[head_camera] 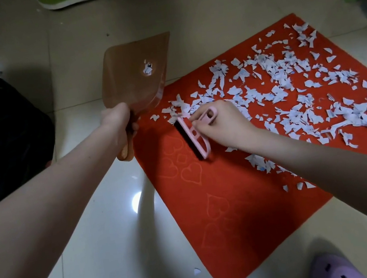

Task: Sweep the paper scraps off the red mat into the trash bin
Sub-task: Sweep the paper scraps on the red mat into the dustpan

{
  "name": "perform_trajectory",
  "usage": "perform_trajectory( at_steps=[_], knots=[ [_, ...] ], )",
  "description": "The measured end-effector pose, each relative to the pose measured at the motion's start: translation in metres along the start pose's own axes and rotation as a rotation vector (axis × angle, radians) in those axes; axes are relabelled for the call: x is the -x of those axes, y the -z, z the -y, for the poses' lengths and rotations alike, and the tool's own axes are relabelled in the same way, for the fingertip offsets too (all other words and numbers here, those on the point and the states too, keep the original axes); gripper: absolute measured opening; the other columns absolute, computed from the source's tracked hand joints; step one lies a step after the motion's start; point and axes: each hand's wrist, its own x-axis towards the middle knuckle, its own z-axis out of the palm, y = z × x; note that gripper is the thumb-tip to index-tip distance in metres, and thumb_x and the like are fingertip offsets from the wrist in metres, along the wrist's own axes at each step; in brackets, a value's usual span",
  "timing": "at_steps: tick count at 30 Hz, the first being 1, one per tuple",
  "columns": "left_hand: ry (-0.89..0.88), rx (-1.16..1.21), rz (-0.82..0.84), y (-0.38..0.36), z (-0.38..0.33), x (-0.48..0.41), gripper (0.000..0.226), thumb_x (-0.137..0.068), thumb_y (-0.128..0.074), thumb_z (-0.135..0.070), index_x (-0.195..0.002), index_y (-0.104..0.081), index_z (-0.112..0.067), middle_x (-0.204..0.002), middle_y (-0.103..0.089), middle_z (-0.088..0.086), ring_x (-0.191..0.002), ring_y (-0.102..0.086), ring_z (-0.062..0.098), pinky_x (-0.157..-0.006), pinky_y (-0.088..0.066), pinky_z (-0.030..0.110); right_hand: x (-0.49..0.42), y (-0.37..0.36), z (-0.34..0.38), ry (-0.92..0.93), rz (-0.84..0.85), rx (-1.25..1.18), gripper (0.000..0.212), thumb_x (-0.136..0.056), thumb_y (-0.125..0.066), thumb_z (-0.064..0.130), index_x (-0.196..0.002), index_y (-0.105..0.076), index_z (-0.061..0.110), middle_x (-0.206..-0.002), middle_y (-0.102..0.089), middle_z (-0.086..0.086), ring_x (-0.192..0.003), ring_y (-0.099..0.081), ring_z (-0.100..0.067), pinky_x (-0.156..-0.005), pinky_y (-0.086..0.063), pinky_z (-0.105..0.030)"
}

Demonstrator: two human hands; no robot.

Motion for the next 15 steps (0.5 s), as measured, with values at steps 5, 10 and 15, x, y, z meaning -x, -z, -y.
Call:
perform_trajectory(
  at_steps=[5, 10, 15],
  knots=[
    [-0.011, 0.024, -0.020, 0.005, -0.002, -0.001, 0.015, -0.092, -0.040, -0.011, -0.082, -0.051, -0.012, -0.059, -0.053, 0.003, -0.035, -0.040, 0.011, -0.035, -0.033, 0.012, -0.002, 0.018, -0.012, -0.109, -0.028, 0.221, 0.017, -0.090, -0.057, 0.019, -0.093, -0.071, 0.011, -0.081, -0.071, -0.008, -0.062, -0.062, -0.010, -0.060, -0.053, -0.028],
    [-0.023, 0.034, -0.025, 0.009, -0.001, -0.005, 0.013, -0.091, -0.041, -0.010, -0.084, -0.052, -0.011, -0.060, -0.054, 0.004, -0.031, -0.039, 0.010, -0.034, -0.033, 0.013, 0.006, 0.042, 0.000, -0.103, -0.168, 0.022, 0.017, -0.088, -0.057, 0.017, -0.086, -0.071, 0.010, -0.074, -0.071, -0.008, -0.063, -0.066, -0.023, -0.060, -0.056, -0.035],
    [-0.008, 0.053, -0.029, 0.009, -0.002, -0.012, 0.014, -0.090, -0.041, -0.011, -0.080, -0.051, -0.011, -0.057, -0.054, 0.003, -0.032, -0.040, 0.010, -0.035, -0.033, 0.013, -0.020, 0.008, 0.009, -0.050, -0.179, -0.251, 0.012, -0.085, -0.062, 0.013, -0.084, -0.072, 0.018, -0.071, -0.070, -0.001, -0.067, -0.067, -0.027, -0.065, -0.055, -0.049]
  ],
)
